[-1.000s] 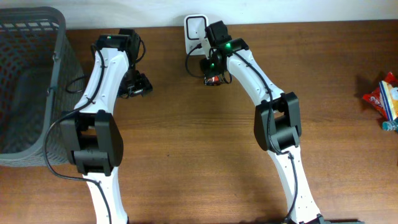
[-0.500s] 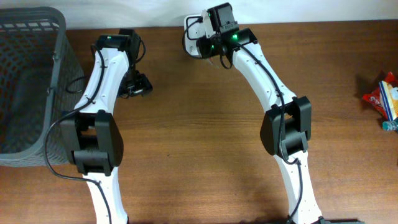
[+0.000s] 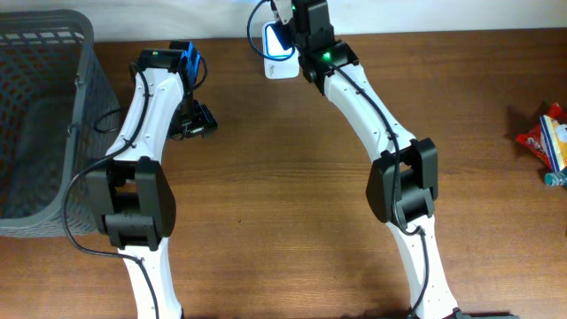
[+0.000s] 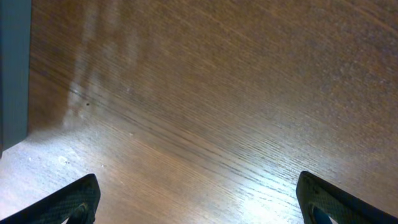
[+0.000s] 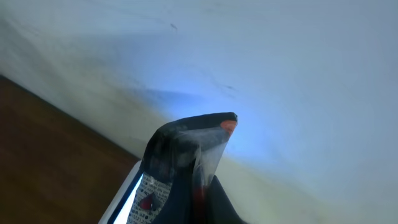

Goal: Scan the item barcode
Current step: 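Hold the packet up in front of the white scanner, then carry the packet to the right table edge and release it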

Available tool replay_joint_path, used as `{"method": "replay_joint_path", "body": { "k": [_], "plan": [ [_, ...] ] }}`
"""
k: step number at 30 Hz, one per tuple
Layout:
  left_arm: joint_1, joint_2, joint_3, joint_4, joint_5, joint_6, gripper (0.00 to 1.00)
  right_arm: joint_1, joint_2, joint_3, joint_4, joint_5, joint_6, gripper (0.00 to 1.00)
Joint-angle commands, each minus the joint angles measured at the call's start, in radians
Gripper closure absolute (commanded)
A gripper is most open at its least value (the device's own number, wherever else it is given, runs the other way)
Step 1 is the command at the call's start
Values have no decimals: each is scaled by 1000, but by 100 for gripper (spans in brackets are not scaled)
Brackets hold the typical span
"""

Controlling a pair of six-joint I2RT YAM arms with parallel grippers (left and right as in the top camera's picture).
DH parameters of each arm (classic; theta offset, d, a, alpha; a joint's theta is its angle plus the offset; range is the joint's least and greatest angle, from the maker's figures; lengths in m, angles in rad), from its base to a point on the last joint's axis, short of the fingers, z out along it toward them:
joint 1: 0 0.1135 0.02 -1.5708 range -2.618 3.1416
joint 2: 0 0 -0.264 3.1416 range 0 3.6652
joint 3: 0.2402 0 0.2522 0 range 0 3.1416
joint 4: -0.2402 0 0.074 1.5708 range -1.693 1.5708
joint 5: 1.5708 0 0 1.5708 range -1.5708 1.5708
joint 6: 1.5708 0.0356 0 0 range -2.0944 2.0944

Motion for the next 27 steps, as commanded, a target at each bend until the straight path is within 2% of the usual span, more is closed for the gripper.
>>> {"method": "replay_joint_path", "body": {
  "k": [1,6,9,11,13,15,19,21,24,27],
  "plan": [
    [-1,-17,-2,0,-12,-2,1,6,67,6,18,16,-29,96],
    [-1,-17,-2,0,-11,-3,1,5,115,6,48,21,-29,96],
    [-1,-17,-2,0,-11,-3,1,10,114,8,90,111,-28,96],
    [-1,-17,-2,0,-12,-3,1,10,99,8,98,256,80,96],
    [-1,-17,-2,0,-11,-3,1,-24,56,8,70,263,255,96],
    [-1,-17,-2,0,-11,-3,1,-75,2,8,24,264,348,96],
    [-1,-17,-2,0,-11,-3,1,-221,-111,8,-167,384,421,96],
    [-1,-17,-2,0,-11,-3,1,-329,-158,8,-316,469,449,96],
    [-1,-17,-2,0,-11,-3,1,-522,-185,8,-543,495,471,96],
    [-1,-17,-2,0,-11,-2,1,-698,-185,7,-742,493,618,96]
  ]
}}
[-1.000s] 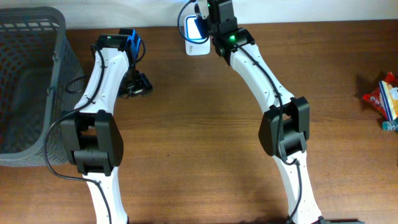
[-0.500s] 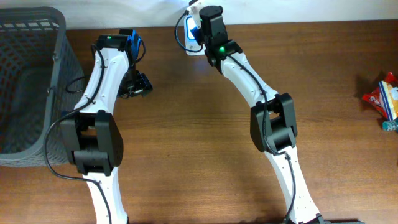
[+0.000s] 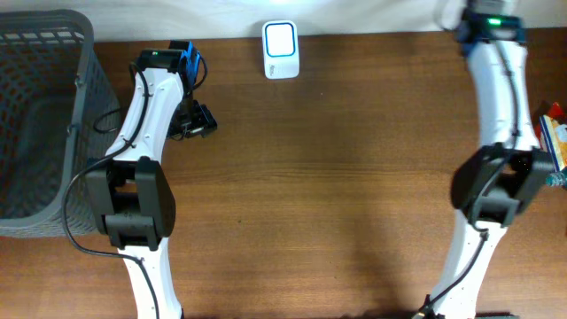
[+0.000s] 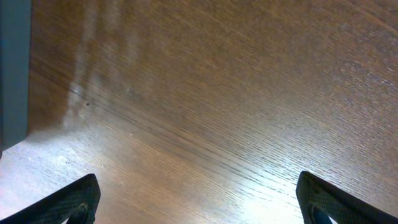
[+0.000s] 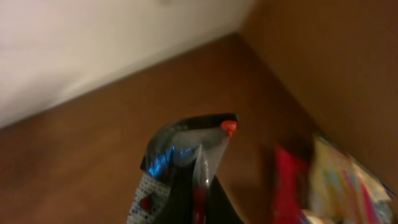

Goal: Scan the item barcode
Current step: 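Carry the packet to the right table edge and release it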

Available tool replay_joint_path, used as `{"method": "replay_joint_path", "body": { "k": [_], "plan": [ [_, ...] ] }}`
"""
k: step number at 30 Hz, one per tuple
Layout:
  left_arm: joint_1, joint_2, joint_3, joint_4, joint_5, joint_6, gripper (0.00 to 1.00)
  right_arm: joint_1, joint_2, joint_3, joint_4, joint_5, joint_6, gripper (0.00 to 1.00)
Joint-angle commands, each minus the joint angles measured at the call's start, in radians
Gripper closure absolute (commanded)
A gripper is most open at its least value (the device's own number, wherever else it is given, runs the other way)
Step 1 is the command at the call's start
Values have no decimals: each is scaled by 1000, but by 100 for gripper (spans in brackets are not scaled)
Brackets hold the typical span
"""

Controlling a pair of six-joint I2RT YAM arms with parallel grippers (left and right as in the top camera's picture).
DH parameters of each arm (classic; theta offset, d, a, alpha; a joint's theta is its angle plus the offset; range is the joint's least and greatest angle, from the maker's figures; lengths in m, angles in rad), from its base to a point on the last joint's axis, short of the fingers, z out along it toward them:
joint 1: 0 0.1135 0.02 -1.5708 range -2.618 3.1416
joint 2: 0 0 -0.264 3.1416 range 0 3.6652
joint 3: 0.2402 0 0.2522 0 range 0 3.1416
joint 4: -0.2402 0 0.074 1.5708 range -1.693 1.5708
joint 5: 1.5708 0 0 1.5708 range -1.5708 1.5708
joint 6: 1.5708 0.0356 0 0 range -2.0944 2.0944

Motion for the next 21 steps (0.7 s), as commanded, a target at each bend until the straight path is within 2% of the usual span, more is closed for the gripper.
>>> {"method": "replay_joint_path", "body": {
  "k": [1,5,11,15,18,21],
  "plan": [
    [-1,-17,-2,0,-11,-3,1,-148,-28,3,-139,35,174,96],
    [-1,-17,-2,0,-11,-3,1,-353,-28,3,-311,33,217,96],
    [-1,-17,-2,0,-11,-3,1,-531,-24,2,-426,32,217,96],
    [-1,-17,-2,0,-11,-3,1,-613,-7,-30,-415,-151,216,96],
    [-1,-17,-2,0,-12,-3,1,-619,-1,-69,-380,-177,216,95],
    [-1,-17,-2,0,-11,-3,1,-619,15,-137,-339,-177,216,85]
  ]
}}
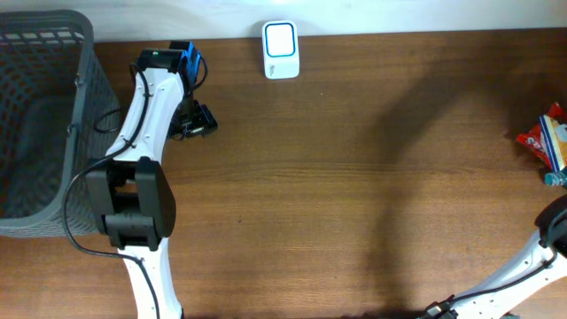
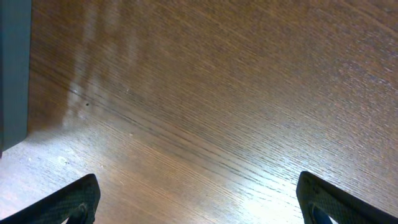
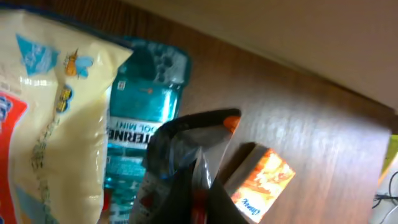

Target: Scan the item barcode

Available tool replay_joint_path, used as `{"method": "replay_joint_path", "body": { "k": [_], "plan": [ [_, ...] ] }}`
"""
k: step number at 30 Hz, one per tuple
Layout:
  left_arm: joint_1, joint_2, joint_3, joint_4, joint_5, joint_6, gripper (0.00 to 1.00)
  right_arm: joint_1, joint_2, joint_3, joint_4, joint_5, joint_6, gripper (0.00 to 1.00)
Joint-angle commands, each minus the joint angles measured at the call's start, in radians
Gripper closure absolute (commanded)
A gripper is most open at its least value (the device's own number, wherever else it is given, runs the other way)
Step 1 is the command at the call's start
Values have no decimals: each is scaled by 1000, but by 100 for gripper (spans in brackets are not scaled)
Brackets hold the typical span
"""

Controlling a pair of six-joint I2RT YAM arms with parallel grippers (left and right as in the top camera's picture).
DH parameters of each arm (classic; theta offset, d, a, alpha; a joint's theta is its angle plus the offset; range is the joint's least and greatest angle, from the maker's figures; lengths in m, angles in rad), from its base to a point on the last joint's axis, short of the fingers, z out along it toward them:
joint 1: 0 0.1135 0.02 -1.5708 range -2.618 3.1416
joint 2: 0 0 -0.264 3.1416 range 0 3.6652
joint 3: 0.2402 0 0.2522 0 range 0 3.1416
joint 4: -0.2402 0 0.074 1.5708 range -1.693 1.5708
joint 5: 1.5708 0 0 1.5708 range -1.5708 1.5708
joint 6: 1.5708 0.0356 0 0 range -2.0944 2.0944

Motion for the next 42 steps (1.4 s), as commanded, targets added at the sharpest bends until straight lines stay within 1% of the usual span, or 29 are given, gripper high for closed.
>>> {"method": "replay_joint_path", "body": {
  "k": [1,2,3,4,7,9,12,13,14,15,17,18,19,20,21,23,25,26,27,28,30,32,34,36,42],
  "plan": [
    [0,-17,-2,-1,-11,-3,1,5,17,-70,35,-8,10,85],
    [0,-17,-2,-1,-11,-3,1,4,17,-89,48,-8,9,80],
    [0,-17,-2,-1,-11,-3,1,4,17,-90,48,-4,9,61],
    [0,-17,-2,-1,-11,-3,1,4,17,-90,48,-4,9,50],
    [0,-17,-2,-1,-11,-3,1,4,-4,-90,29,-5,9,49],
    [0,-17,-2,-1,-11,-3,1,5,-52,-86,22,-5,9,49],
    [0,-17,-2,-1,-11,-3,1,11,-200,-82,29,-14,9,48],
    [0,-17,-2,-1,-11,-3,1,17,-262,-82,33,-45,9,46],
    [0,-17,-2,-1,-11,-3,1,26,-326,-82,11,-123,10,42],
    [0,-17,-2,-1,-11,-3,1,42,-407,-82,-35,-291,9,40],
    [0,-17,-2,-1,-11,-3,1,72,-478,-82,-93,-406,9,39],
    [0,-17,-2,-1,-11,-3,1,114,-525,-82,-166,-465,8,32],
    [0,-17,-2,-1,-11,-3,1,151,-551,-82,-218,-475,2,30],
    [0,-17,-2,-1,-11,-3,1,197,-578,-83,-272,-474,-31,8],
    [0,-17,-2,-1,-11,-2,1,250,-607,-84,-320,-472,-69,1],
    [0,-17,-2,-1,-11,-2,1,347,-682,-112,-372,-472,-108,1],
    [0,-17,-2,-1,-11,-3,1,427,-795,-197,-370,-474,-120,1],
    [0,-17,-2,-1,-11,-3,1,483,-886,-289,-360,-473,-143,1],
    [0,-17,-2,-1,-11,-3,1,512,-930,-338,-356,-472,-150,1],
    [0,-17,-2,-1,-11,-3,1,569,-1018,-442,-345,-478,-149,1],
    [0,-17,-2,-1,-11,-3,1,655,-1129,-584,-346,-489,-148,1],
    [0,-17,-2,-1,-11,-3,1,712,-1209,-696,-359,-559,-148,1],
    [0,-17,-2,-1,-11,-3,1,727,-1243,-767,-365,-591,-148,1],
    [2,-17,-2,-1,-11,-3,1,727,-1240,-795,-364,-592,-149,2],
    [0,-17,-2,-1,-11,-3,1,727,-1154,-797,-365,-585,-149,2]
  ]
}}
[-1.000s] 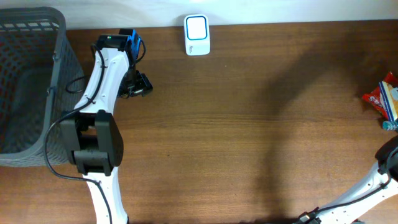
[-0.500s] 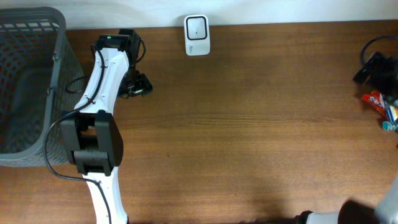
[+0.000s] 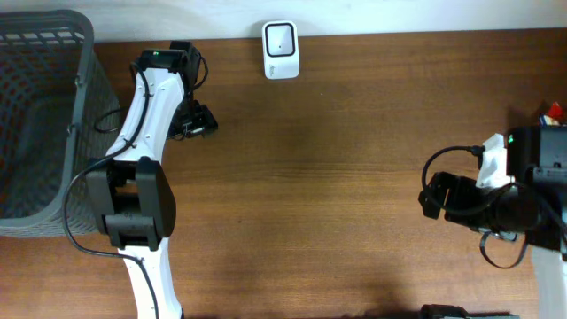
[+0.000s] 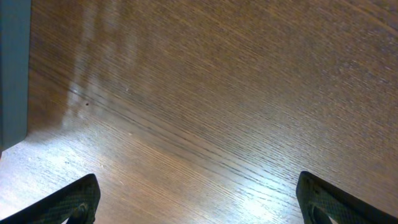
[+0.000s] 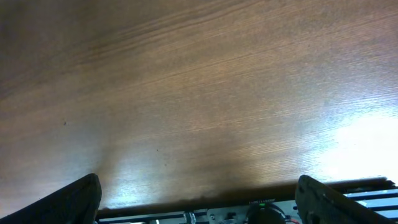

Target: Scan the item barcode

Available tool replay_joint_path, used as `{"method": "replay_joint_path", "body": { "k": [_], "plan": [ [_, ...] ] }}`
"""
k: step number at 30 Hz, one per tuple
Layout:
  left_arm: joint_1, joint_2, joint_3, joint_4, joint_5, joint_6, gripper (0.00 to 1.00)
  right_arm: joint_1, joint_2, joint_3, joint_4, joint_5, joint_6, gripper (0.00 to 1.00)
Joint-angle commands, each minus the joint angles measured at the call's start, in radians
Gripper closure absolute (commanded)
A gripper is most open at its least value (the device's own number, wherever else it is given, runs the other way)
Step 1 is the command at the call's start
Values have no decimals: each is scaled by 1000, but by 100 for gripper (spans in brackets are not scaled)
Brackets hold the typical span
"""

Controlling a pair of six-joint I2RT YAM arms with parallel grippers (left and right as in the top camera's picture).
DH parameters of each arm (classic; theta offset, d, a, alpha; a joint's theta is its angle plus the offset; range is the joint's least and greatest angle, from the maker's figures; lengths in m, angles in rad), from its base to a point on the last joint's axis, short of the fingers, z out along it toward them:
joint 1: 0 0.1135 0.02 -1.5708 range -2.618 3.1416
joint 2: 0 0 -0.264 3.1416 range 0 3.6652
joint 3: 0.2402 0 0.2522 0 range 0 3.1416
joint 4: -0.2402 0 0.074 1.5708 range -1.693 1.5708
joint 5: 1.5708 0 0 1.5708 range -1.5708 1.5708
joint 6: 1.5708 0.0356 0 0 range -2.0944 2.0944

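The white barcode scanner (image 3: 281,38) stands at the table's back edge, its window unlit. My right gripper (image 5: 199,202) is open and empty over bare wood at the right side of the table (image 3: 337,177); in the overhead view the right gripper (image 3: 440,197) hangs left of its arm. The dark packet it held is not in view. My left gripper (image 4: 199,202) is open and empty over bare wood, and from overhead the left gripper (image 3: 197,121) sits near the back left, right of the basket. Only a red scrap of the goods (image 3: 556,108) shows at the right edge.
A grey mesh basket (image 3: 40,115) fills the far left, and its grey wall (image 4: 12,68) shows in the left wrist view. The table's front edge (image 5: 205,198) lies close below the right gripper, with dark hardware beyond it.
The right gripper was shut on the dark packet over the goods at the far right. Now it is open and empty over bare wood. The scanner's blue light is off. The left arm is unmoved.
The right gripper first held the dark packet at the lit scanner at the back. Then it was at the back right corner with the packet, then over the bottle and packets at the right edge. Now it is open, without the packet. The left arm stayed put.
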Motion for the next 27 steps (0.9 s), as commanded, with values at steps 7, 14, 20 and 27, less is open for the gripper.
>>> {"method": "replay_joint_path", "body": {
  "k": [7,14,20,27],
  "plan": [
    [1,-17,-2,-1,-11,-3,1,78,51,-150,194,-50,-11,2],
    [1,-17,-2,-1,-11,-3,1,171,-416,-771,798,-53,-14,2],
    [1,-17,-2,-1,-11,-3,1,171,-844,-1072,1064,-53,-66,2],
    [1,-17,-2,-1,-11,-3,1,148,-1088,-1276,1328,-8,-100,1]
  ]
}}
